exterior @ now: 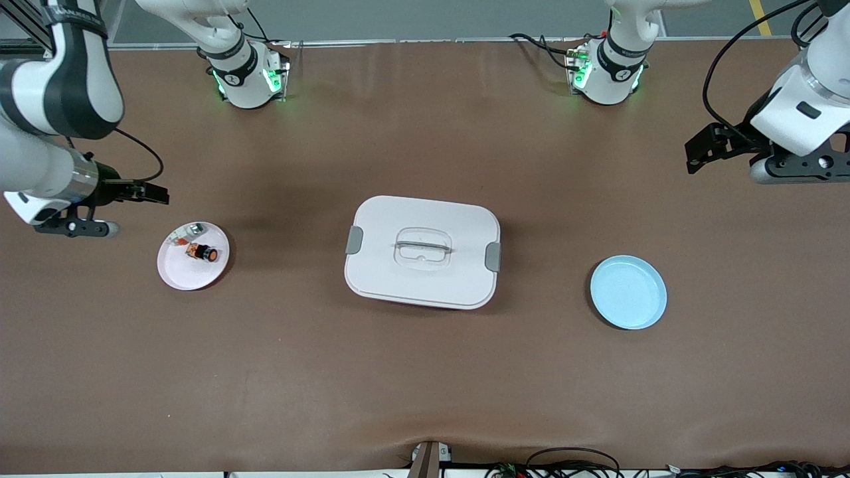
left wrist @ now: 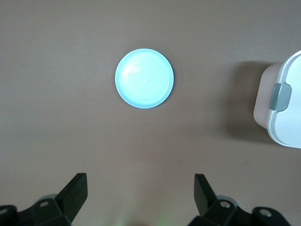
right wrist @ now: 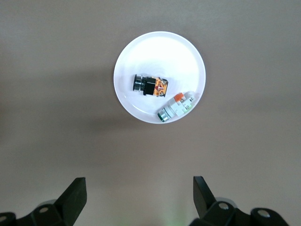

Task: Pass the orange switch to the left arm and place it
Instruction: 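Lower the right gripper onto the orange switch and close it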

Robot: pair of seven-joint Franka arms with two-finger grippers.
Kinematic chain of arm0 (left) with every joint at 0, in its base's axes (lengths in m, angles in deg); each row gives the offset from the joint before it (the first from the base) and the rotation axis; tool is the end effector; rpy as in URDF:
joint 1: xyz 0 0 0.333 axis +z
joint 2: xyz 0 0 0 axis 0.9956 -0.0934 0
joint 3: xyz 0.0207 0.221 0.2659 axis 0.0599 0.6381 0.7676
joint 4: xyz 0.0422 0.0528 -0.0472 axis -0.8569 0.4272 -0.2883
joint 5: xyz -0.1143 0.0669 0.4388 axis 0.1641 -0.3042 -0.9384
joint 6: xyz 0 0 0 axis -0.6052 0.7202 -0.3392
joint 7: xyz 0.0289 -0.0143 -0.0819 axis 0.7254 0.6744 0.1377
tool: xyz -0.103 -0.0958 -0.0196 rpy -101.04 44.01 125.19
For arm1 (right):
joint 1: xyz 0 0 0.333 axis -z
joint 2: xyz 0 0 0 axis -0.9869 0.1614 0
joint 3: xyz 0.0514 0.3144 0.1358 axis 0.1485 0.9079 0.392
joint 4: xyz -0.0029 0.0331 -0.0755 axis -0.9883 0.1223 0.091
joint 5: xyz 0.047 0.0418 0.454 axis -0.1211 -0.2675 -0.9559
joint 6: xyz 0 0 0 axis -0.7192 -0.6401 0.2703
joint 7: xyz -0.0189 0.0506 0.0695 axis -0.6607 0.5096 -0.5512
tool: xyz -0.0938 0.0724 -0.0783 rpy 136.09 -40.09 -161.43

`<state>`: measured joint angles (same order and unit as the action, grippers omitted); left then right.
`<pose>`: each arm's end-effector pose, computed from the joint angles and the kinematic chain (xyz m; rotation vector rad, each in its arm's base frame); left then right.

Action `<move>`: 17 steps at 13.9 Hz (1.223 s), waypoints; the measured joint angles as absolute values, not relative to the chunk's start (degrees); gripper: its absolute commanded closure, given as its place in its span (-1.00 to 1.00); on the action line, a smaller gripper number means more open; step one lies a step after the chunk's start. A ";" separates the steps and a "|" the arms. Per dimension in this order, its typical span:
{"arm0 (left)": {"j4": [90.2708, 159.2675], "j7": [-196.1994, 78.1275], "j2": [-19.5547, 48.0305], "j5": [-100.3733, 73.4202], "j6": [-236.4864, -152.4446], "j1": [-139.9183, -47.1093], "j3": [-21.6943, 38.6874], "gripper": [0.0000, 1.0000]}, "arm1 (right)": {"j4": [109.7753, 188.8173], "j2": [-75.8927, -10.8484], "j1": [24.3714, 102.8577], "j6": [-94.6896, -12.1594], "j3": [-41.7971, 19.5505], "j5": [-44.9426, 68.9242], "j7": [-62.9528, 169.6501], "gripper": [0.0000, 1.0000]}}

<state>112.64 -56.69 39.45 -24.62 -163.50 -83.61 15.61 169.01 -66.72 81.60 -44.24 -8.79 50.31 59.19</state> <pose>0.6071 -0.1020 0.6338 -3.1001 0.0322 0.0408 0.5724 -0.0427 0.3774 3.1041 -0.1159 -0.3412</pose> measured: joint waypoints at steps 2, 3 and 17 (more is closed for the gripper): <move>112.64 -56.69 39.45 -24.62 -162.98 -83.61 15.31 -1.00 | 174.34 -67.47 81.60 -50.86 -8.79 50.30 59.80 -1.00; 112.64 -56.69 39.45 -24.62 -162.78 -83.61 15.25 -1.00 | 176.60 -67.55 81.67 -54.50 -8.79 50.02 60.10 -1.00; 112.66 -56.68 39.43 -24.62 -162.54 -83.65 14.77 -1.00 | 183.51 -53.97 83.82 -81.15 -8.95 43.10 60.40 -1.00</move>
